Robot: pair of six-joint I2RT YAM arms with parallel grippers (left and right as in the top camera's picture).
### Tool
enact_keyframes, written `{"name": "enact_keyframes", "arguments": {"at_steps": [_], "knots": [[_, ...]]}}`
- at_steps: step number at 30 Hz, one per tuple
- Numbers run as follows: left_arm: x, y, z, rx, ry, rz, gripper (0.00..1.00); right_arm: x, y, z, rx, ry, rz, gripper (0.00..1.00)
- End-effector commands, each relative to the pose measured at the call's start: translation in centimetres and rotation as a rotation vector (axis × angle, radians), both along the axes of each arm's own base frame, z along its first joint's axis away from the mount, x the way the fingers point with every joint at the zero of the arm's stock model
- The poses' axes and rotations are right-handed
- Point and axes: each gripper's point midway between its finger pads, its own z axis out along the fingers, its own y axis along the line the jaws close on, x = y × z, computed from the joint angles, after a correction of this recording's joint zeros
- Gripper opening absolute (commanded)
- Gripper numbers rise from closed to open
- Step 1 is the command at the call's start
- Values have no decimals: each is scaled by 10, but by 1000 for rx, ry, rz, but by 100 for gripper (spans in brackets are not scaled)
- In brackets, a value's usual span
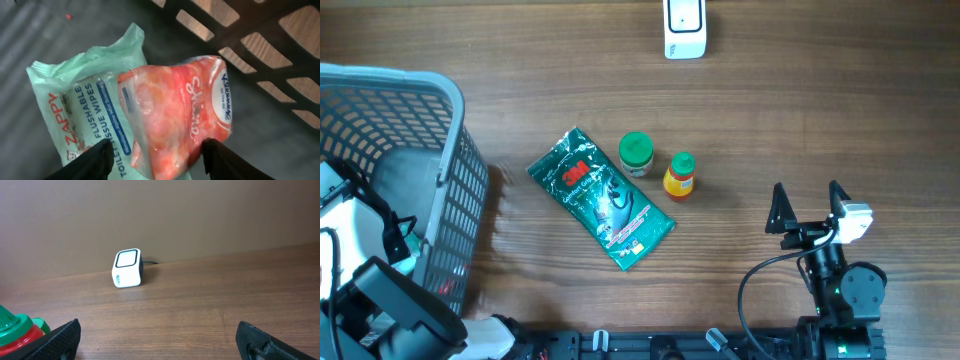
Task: Scan the item barcode
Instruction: 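Reach the left gripper into the basket toward the tissue packs, then grasp the orange Kleenex tissue pack with the left gripper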
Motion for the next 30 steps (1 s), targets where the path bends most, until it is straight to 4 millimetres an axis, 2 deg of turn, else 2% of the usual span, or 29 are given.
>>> {"name": "enact_keyframes", "arguments": {"at_steps": [1,2,3,5,6,11,14,17,20,24,30], "knots": [[-17,7,-3,43,79,35,59,0,-4,0,10,-1,-21,100],[-19,8,-3,51,89,38,54,0,-4,0,10,-1,-21,100],[-19,8,-3,49,90,34,43,0,-4,0,10,-1,-21,100],[-22,6,-4,38,102,33,11,0,-4,0,10,-1,-21,100],[-25,3,-4,27,115,32,4,0,-4,0,10,-1,-21,100],[-29,-3,-5,-1,143,7,4,0,-4,0,10,-1,-21,100],[-23,-6,-1,-13,136,-61,4,0,-4,0,10,-1,-21,100],[-10,-8,14,4,87,-137,4,0,-4,0,10,-1,-21,100],[10,-11,41,44,0,-265,4,0,-4,0,10,-1,-21,100],[23,-18,78,112,-105,-341,4,0,-4,0,10,-1,-21,100],[38,-46,140,196,-358,-452,4,0,-4,0,10,-1,-21,100]]}}
